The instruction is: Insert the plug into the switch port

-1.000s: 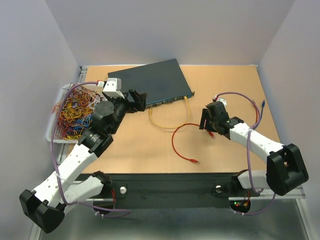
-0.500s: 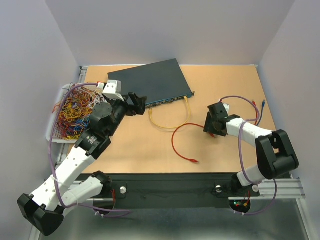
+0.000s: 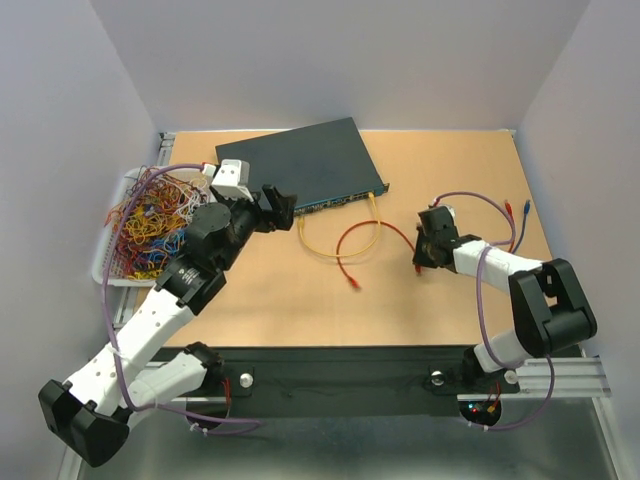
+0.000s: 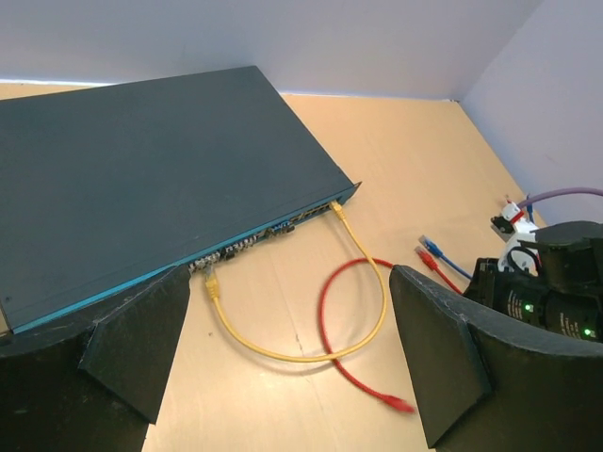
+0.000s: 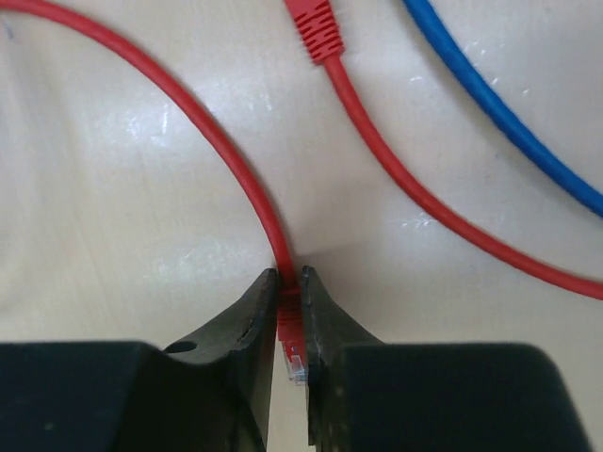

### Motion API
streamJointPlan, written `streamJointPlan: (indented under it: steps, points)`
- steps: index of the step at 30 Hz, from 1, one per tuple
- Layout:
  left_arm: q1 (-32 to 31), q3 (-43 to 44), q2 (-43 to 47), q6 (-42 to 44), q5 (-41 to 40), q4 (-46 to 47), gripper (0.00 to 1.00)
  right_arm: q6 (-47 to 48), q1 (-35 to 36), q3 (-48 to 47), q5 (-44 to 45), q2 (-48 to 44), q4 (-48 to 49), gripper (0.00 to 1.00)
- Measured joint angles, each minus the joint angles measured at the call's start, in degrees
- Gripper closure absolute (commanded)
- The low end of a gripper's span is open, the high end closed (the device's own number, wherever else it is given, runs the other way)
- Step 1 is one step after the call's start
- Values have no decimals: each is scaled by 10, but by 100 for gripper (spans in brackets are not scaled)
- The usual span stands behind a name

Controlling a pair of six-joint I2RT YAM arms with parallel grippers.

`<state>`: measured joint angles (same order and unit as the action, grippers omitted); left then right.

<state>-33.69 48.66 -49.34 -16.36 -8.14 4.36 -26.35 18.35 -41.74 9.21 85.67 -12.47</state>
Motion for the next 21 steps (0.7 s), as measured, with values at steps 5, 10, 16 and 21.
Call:
streamJointPlan:
  steps: [5, 10, 16, 21]
  points:
    - [0, 0, -14, 0, 15, 0, 2, 14, 0, 21, -49, -21, 11, 100]
    - [0, 17, -34, 17, 70, -9, 2, 28, 7, 24, -109, -64, -14, 99]
    - [-3, 79, -57, 44, 131, -7, 3, 58, 62, -70, -64, -127, -103, 99]
    - [-17, 132, -85, 78, 176, -3, 3, 93, 130, -197, 40, -120, -179, 100]
